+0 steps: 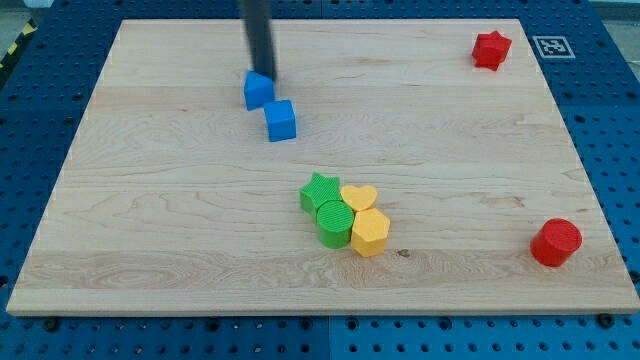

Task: Slide the red circle to the top

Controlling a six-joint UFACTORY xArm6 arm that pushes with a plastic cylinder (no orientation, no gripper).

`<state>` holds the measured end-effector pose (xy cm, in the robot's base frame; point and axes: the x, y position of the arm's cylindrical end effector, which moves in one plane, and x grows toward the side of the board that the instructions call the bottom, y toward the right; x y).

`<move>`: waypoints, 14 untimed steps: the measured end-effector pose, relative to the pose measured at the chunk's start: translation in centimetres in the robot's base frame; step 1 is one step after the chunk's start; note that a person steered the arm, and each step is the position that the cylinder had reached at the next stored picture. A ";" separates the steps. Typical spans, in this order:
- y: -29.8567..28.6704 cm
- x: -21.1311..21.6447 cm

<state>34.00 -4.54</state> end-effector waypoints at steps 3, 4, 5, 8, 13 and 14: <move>-2.9 -2.5; -3.8 -1.7; -2.7 -2.4; 28.3 8.1; 24.6 17.7; 25.1 18.4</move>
<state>52.42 20.52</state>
